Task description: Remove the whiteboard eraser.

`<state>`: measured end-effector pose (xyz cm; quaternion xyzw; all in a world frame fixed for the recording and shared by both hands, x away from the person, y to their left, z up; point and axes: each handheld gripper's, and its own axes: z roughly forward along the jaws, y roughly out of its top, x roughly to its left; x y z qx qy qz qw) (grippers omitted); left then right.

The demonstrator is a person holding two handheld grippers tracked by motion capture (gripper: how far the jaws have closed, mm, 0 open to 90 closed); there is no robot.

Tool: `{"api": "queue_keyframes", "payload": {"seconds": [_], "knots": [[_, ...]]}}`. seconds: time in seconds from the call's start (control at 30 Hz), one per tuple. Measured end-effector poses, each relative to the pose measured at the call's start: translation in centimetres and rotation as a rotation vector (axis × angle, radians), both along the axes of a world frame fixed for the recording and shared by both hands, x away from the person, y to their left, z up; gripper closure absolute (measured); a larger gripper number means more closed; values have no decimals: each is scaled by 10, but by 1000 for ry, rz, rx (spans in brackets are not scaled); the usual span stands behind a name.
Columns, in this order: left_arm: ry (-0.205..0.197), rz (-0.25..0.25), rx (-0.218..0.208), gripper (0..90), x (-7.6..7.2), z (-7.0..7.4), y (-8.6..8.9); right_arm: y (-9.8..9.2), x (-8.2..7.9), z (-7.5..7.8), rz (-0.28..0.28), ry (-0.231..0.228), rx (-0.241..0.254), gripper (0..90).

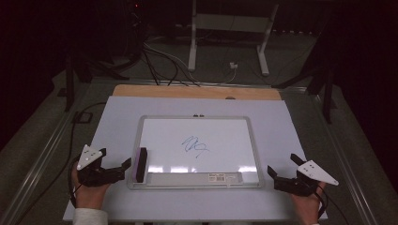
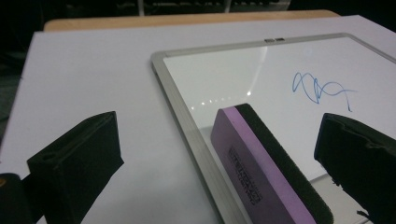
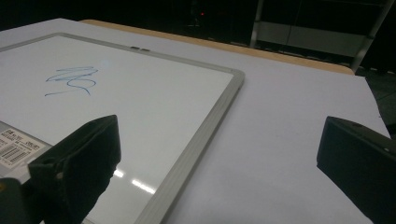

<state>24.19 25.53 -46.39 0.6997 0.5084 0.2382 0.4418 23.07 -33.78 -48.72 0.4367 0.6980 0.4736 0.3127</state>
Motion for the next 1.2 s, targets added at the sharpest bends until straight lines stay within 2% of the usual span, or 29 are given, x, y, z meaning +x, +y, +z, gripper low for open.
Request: {"api": "queue_keyframes", "payload": {"seconds": [0.33,0.5,0.7,0.73,0.83,0.87,0.9,0.97,1.07,1.2], "knots": [[87,-1,-37,8,11,-7,-3,0,0,0,-1,-1,0,2],[134,-14,-19,14,14,-11,-8,0,-1,0,-1,-2,-1,2],[166,-46,1,99,15,-15,-15,0,0,0,-2,-4,-2,2],[171,-54,-3,162,15,-16,-15,0,-1,0,-2,-4,-3,2],[200,-74,-7,181,15,-19,-17,0,-1,1,-3,-5,-4,2],[211,-85,-15,231,15,-21,-17,0,-1,1,-5,-6,-3,2],[222,-95,-16,231,15,-22,-18,0,-1,1,-5,-6,-3,2],[235,-108,-40,309,16,-24,-18,-1,-1,1,-6,-5,-2,2],[243,-121,-42,349,16,-23,-20,1,-1,1,-4,-4,-5,2],[256,-135,-66,348,16,-26,-23,2,0,1,-2,-5,-8,2]]}}
